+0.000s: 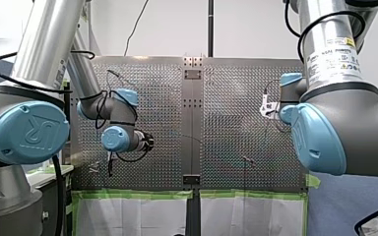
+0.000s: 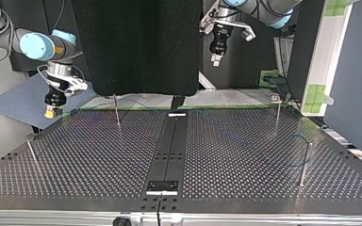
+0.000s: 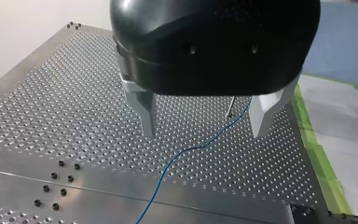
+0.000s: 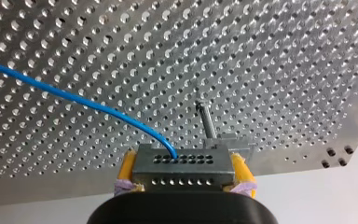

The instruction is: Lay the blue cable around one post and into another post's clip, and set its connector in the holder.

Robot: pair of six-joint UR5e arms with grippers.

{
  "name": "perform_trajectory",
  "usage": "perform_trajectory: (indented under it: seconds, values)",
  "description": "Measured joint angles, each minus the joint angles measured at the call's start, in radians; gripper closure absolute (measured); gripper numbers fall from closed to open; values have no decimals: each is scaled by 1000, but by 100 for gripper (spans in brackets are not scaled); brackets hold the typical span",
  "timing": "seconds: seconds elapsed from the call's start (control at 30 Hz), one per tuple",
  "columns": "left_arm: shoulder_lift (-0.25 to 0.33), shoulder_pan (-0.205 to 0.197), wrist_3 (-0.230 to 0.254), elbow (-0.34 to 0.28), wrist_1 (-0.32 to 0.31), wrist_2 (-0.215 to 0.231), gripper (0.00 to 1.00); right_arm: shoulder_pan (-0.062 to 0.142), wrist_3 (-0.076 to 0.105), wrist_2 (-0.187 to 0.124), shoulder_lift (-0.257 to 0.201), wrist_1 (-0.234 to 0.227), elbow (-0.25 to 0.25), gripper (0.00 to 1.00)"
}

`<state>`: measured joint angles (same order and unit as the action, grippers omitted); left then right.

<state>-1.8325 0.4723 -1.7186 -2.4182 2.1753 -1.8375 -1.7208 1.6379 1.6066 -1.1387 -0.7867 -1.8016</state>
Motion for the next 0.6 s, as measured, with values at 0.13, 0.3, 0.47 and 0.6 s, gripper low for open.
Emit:
perform_trajectory:
  seconds: [0.13, 0.3, 0.47, 0.6]
  values:
    - [0, -2, 6, 0, 7, 0, 0, 7, -2, -11, 0, 13, 5, 100]
    - [0, -4, 13, 1, 13, 1, 0, 19, 0, -17, 0, 46, 20, 100]
    - [0, -5, 16, 1, 18, 5, 0, 32, 2, -32, 0, 91, 59, 100]
    - [0, -6, 17, 2, 22, 6, 0, 44, 18, -41, 0, 130, 92, 100]
